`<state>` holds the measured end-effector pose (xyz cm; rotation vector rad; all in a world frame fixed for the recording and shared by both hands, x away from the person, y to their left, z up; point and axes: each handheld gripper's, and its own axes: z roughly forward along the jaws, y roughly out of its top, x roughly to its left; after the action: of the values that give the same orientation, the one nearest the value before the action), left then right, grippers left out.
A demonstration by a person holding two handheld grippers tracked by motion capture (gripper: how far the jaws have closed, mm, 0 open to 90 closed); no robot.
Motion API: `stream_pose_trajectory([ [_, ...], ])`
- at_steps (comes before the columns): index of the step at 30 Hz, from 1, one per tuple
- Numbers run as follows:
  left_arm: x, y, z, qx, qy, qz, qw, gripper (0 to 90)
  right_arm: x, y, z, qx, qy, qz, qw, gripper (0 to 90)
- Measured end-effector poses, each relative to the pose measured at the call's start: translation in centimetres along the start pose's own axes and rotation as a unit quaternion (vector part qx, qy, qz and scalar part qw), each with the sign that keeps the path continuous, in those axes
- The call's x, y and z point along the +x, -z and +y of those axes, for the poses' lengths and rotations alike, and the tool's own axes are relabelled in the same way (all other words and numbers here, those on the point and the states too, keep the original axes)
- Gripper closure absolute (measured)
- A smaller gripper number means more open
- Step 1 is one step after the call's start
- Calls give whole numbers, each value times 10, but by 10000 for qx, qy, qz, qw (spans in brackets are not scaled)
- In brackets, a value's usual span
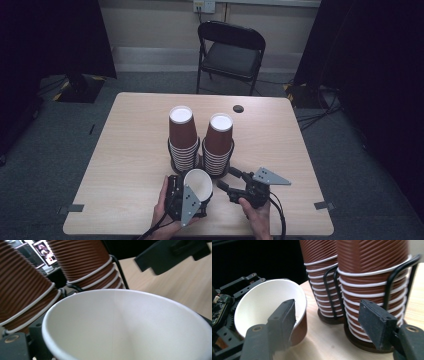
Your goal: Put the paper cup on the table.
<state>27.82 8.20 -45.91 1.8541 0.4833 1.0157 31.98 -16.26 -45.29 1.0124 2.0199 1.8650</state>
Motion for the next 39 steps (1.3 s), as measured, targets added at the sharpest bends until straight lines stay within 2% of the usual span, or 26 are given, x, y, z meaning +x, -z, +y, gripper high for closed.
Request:
stream_pose_trajectory([
  [3,3,1,-2,-12,130,-46,9999,72,-1,3,-1,-83,67,-33,9999,234],
  [4,6,1,-5,-45,278,-25,9996,72,-3,6,-4,-129,106,-162,9997,182],
  [6,9,3,-6,-40,361,-24,9993,72,-4,7,-4,-147,96,-190,9997,183],
  [7,13,4,-8,-39,473,-18,9989,72,-6,11,-7,-222,152,-356,9990,179],
  [8,13,4,-8,-39,473,-18,9989,72,-6,11,-7,-222,152,-356,9990,179],
  [9,18,5,-10,-40,666,-8,9978,72,-7,14,-9,-195,209,-542,9981,179],
  [10,18,5,-10,-40,666,-8,9978,71,-8,15,-10,-182,215,-600,9978,182],
  [11,24,7,-13,-66,868,23,9962,72,-9,17,-12,-169,222,-674,9973,196],
  [12,24,7,-13,-66,868,23,9962,71,-9,17,-12,-169,222,-674,9973,196],
  [13,30,9,-16,-47,1010,37,9949,71,-12,19,-16,-145,259,-801,9963,198],
  [16,40,12,-20,-54,1195,94,9928,71,-16,23,-21,-181,274,-931,9951,200],
  [18,42,13,-20,-57,1232,94,9923,71,-18,25,-23,-230,306,-1036,9939,200],
  [21,55,19,-22,-87,1403,112,9900,70,-25,30,-29,-309,350,-1341,9899,157],
  [22,55,19,-22,-87,1403,112,9900,70,-25,30,-29,-309,350,-1341,9899,157],
  [23,59,21,-23,-124,1502,112,9885,70,-28,32,-30,-296,321,-1397,9892,158],
  [26,69,25,-24,-109,1480,242,9886,70,-30,36,-33,-332,308,-1501,9876,158],
  [27,75,27,-25,-98,1511,316,9880,70,-31,40,-34,-393,314,-1619,9855,158],
  [30,82,28,-27,-67,1573,387,9868,69,-33,43,-36,-431,289,-1719,9838,157],
  [31,89,28,-29,-59,1623,442,9857,69,-35,45,-36,-354,240,-1842,9820,157],
  [32,89,28,-29,-59,1623,442,9857,69,-35,45,-36,-354,240,-1842,9820,157],
  [33,93,27,-31,-92,1675,361,9852,69,-37,46,-37,-192,280,-1996,9793,157],
  [34,96,27,-32,-137,1752,353,9838,69,-37,46,-38,-174,305,-2052,9781,157],
  [35,103,26,-35,-133,1907,355,9809,69,-37,46,-39,-176,323,-2118,9766,159],
  [37,109,24,-38,-67,1913,449,9805,69,-37,46,-40,-192,365,-2213,9743,159],
  [38,109,24,-38,-67,1913,449,9805,68,-37,46,-40,-192,365,-2213,9743,159],
  [39,114,23,-39,-52,1964,471,9794,68,-37,45,-41,-177,379,-2305,9722,161],
])
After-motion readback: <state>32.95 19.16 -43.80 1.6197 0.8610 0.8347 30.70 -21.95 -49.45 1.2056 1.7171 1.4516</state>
